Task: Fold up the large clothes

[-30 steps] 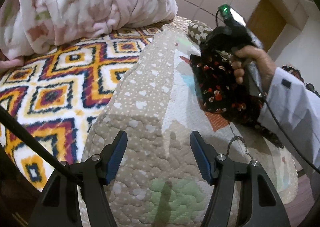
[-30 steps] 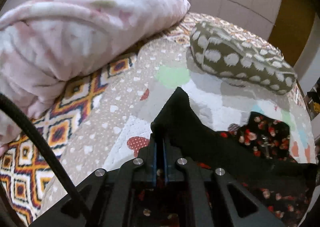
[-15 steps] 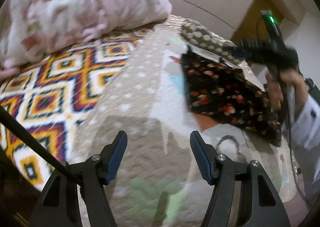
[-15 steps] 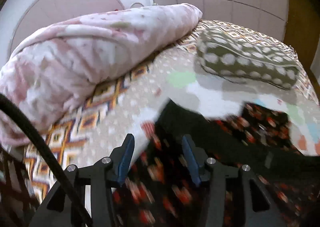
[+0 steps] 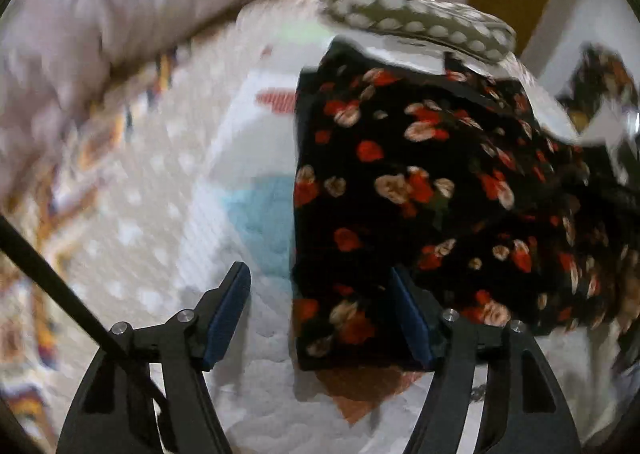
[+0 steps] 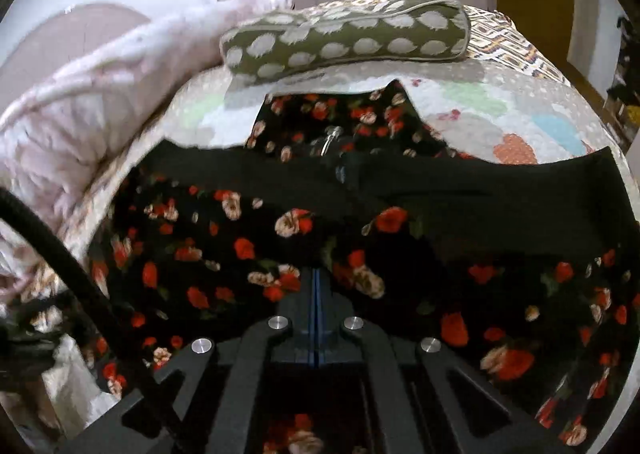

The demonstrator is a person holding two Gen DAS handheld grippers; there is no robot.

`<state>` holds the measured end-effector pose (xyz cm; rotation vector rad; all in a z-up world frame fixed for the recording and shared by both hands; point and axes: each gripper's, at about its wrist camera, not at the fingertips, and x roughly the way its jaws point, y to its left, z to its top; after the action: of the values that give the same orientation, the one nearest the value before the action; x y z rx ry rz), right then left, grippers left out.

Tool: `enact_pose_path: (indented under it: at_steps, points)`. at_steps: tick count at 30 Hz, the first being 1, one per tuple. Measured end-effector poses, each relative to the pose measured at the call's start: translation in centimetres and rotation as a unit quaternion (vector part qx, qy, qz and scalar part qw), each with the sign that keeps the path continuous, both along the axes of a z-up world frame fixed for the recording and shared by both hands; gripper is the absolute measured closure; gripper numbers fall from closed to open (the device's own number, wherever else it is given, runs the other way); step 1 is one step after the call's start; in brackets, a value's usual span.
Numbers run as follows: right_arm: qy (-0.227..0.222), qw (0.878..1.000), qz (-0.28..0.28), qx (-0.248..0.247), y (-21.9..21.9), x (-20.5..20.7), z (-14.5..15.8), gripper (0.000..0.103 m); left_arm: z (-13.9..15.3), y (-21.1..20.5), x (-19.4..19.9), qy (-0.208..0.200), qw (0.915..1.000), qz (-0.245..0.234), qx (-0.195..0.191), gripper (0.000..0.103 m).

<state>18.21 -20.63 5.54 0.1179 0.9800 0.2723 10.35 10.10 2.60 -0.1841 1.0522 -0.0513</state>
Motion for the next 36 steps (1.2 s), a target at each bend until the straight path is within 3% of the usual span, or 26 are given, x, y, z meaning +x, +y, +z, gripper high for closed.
enact_pose_path:
  at_steps: [2,4,6,9,13,15,17,18,21,22,23,25,29,31,36]
  points:
    - [0.002,0.999,0.0,0.032,-0.7,0.3,0.4,0.103,-0.3,0.9,-0.2,0.003,0.9996,0.013,-0.025,0.032]
    - [-0.009,0.997,-0.01,0.074,-1.6,-0.1,1.5,0.101,0.0,0.9,-0.7,-0.003,0.9999,0.009,-0.006,0.032]
    - [-0.032,0.995,-0.031,0.094,-2.3,-1.1,3.1,0.092,0.0,0.9,-1.0,-0.007,0.9999,0.009,0.005,0.032]
    - [-0.042,0.991,-0.053,0.116,-4.3,-3.5,4.3,0.088,0.0,1.3,-1.2,-0.006,0.9998,0.017,-0.003,0.031]
    - [-0.029,0.994,-0.063,0.085,-6.0,-6.7,3.1,0.088,-0.3,1.3,-1.4,-0.009,0.9996,0.028,-0.001,0.025]
    - [-0.011,0.996,-0.073,0.041,-6.9,-7.3,1.4,0.089,-0.3,1.3,-1.4,-0.009,0.9996,0.027,0.001,0.025]
    - [-0.005,0.996,-0.089,-0.031,-8.7,-7.6,-0.5,0.1,-0.2,1.3,-1.5,-0.008,0.9996,0.028,0.003,0.025]
    - [-0.01,0.995,-0.091,-0.034,-9.8,-7.7,-0.8,0.103,-0.2,1.2,-1.6,-0.008,0.9996,0.027,0.005,0.025]
    - [0.005,0.991,-0.118,0.07,-14.1,-8.2,-1.2,0.103,-0.1,1.2,-1.8,-0.009,0.9995,0.028,0.012,0.025]
    - [0.0,0.988,-0.131,0.077,-14.6,-8.6,-0.7,0.103,0.0,1.3,-1.8,-0.008,0.9994,0.031,0.011,0.025]
    - [-0.01,0.987,-0.155,0.048,-14.9,-9.2,0.0,0.103,0.1,1.4,-1.9,-0.006,0.9993,0.037,0.006,0.025]
    - [-0.022,0.984,-0.17,0.04,-15.5,-10.5,1.2,0.089,0.5,1.6,-2.4,-0.009,0.9989,0.045,0.004,0.025]
    - [-0.045,0.982,-0.174,0.057,-17.1,-13.6,3.0,0.079,1.8,1.2,-4.6,-0.027,0.9977,0.047,0.041,0.026]
    - [-0.056,0.982,-0.173,0.045,-17.1,-15.3,3.5,0.063,2.7,1.0,-6.2,-0.034,0.9972,0.046,0.049,0.026]
    - [-0.073,0.982,-0.172,0.032,-16.7,-19.7,3.4,0.057,4.6,-0.2,-10.7,-0.06,0.9976,0.029,0.016,0.026]
